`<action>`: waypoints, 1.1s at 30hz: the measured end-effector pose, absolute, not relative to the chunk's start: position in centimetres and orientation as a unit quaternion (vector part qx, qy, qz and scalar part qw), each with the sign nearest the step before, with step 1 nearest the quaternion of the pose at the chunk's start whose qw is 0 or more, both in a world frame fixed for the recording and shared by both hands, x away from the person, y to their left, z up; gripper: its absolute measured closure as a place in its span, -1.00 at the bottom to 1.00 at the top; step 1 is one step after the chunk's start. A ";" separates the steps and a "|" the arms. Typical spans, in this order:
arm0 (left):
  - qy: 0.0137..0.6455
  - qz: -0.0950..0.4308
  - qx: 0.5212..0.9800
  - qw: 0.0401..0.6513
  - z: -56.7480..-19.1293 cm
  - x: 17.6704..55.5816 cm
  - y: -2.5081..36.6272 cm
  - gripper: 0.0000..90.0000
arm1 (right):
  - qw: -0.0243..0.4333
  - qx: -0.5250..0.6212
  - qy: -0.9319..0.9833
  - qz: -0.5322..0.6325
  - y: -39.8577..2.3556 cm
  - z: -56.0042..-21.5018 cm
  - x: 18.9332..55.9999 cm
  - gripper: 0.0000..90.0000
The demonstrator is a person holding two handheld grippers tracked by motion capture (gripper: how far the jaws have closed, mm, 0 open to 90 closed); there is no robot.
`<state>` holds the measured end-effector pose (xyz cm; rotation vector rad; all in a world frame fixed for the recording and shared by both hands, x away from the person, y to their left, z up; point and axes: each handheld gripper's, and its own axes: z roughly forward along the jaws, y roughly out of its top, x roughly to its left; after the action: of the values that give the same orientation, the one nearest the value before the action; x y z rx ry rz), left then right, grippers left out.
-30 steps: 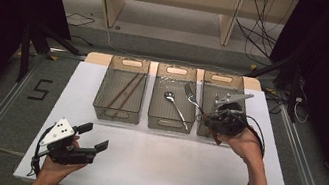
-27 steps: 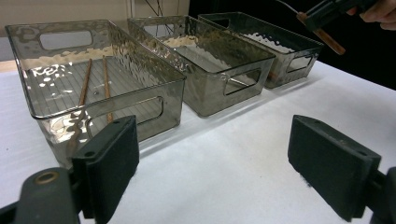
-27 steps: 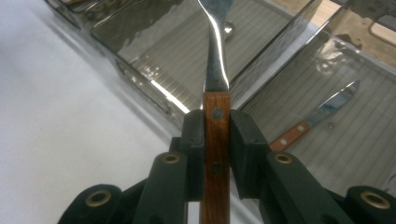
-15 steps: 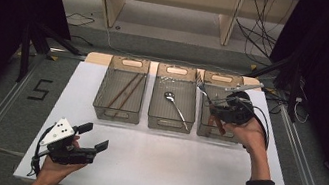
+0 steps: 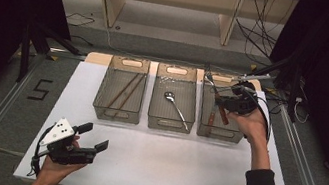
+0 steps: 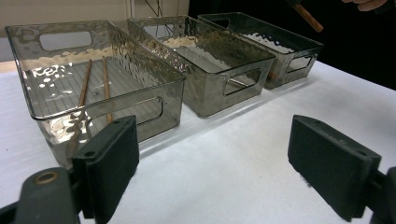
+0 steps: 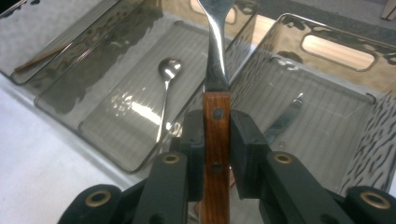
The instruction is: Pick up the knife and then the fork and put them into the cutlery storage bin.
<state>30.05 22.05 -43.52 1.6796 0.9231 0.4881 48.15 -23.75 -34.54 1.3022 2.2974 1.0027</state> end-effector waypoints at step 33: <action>0.390 0.205 0.709 0.550 -43.5 30.1 22.0 -0.64 | 0.141 0.552 0.765 0.300 -25.8 -37.9 52.8 0.72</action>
<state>30.09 22.05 -43.53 1.6794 0.9235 0.4851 52.79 -25.82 -37.94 1.5936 2.2099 0.8664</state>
